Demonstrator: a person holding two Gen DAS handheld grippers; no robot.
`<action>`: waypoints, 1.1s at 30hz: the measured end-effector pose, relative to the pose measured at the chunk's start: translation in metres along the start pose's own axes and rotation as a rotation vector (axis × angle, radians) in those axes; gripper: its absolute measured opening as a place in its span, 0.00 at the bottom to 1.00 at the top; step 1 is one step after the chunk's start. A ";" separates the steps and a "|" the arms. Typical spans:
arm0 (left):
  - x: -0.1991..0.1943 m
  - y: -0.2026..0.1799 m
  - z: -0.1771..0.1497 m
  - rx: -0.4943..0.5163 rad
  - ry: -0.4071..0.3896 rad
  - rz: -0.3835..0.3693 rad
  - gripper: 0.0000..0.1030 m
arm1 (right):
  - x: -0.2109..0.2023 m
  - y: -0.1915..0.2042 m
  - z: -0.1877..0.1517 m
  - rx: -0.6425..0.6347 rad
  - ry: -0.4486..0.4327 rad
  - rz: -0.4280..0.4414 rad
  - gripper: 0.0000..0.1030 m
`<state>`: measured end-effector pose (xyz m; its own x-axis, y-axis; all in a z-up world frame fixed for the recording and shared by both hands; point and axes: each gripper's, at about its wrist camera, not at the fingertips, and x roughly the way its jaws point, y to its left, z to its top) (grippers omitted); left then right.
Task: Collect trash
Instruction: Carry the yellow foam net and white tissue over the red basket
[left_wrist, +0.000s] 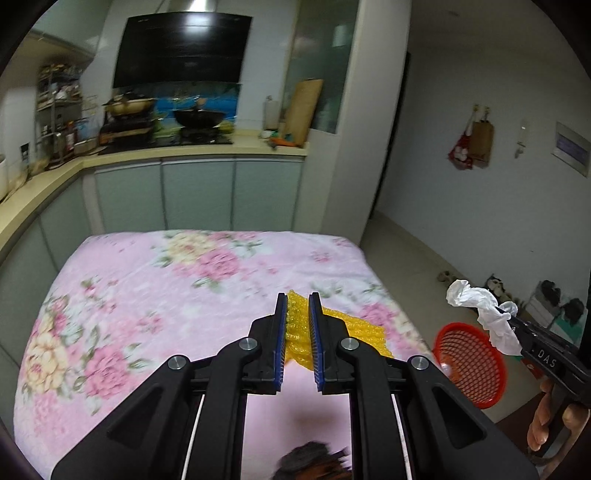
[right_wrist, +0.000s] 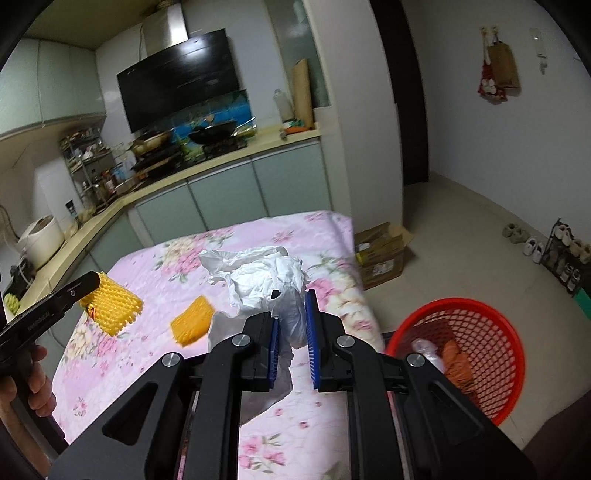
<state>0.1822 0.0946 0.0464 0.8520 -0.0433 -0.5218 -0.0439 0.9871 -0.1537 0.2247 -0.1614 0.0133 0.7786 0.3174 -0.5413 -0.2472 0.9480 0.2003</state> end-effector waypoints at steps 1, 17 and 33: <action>0.003 -0.007 0.002 0.007 0.000 -0.011 0.11 | -0.003 -0.006 0.001 0.007 -0.006 -0.010 0.13; 0.044 -0.125 0.008 0.112 0.050 -0.183 0.11 | -0.034 -0.098 0.002 0.125 -0.046 -0.176 0.13; 0.104 -0.223 -0.022 0.176 0.159 -0.295 0.11 | -0.030 -0.162 -0.017 0.219 -0.008 -0.276 0.13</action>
<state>0.2693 -0.1339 0.0075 0.7225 -0.3390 -0.6026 0.2929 0.9395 -0.1774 0.2318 -0.3235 -0.0170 0.8039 0.0491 -0.5928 0.1020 0.9704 0.2187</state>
